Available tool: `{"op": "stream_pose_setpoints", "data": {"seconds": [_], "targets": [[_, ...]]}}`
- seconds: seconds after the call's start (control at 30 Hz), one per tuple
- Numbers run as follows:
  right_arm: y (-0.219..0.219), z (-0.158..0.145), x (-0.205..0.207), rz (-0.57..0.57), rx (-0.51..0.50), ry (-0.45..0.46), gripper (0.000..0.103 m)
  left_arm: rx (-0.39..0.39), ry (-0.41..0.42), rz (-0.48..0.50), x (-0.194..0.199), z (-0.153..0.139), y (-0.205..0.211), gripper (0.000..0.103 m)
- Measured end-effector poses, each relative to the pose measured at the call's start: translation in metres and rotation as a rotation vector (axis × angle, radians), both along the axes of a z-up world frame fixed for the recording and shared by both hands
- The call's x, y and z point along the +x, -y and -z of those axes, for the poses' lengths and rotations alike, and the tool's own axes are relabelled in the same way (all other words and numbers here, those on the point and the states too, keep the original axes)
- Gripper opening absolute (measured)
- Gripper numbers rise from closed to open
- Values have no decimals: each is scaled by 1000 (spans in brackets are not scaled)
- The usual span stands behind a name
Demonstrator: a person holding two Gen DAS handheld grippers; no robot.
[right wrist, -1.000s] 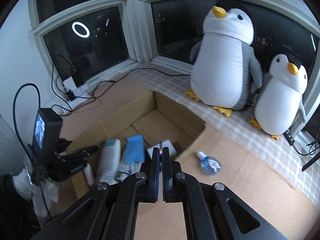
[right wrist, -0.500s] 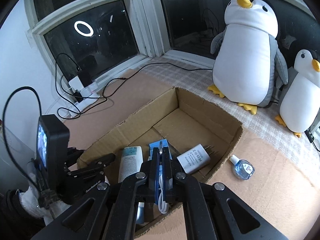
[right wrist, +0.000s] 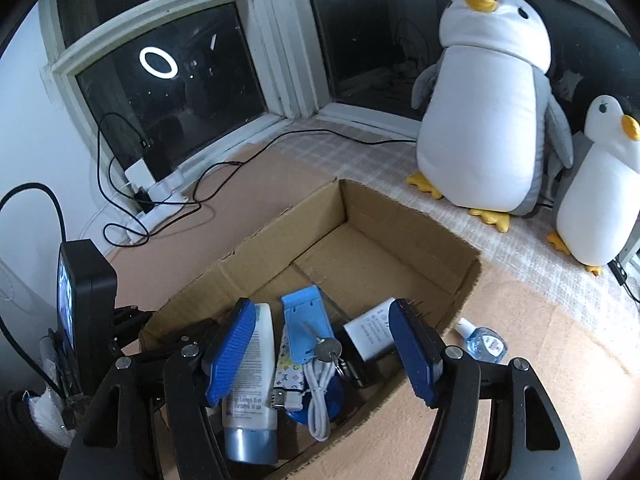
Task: Organize rigid objects
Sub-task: 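Open the right gripper to drop the keys into the box, then move the right gripper to the blue sanitizer bottle and grasp it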
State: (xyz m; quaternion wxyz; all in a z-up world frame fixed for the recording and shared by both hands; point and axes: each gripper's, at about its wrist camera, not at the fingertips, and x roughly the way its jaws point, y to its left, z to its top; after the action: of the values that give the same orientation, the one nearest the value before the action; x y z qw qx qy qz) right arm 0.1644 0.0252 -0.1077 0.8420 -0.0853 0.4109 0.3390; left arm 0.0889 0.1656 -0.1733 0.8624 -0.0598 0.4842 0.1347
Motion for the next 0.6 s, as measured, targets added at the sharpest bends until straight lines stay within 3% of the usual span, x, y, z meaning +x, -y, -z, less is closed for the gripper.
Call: {"op": "stream_pose_setpoints", "data": {"seconds": [0.6], "targets": [[80, 5, 11, 114, -18, 1, 65, 2, -2, 2, -1, 0, -1, 23]]}}
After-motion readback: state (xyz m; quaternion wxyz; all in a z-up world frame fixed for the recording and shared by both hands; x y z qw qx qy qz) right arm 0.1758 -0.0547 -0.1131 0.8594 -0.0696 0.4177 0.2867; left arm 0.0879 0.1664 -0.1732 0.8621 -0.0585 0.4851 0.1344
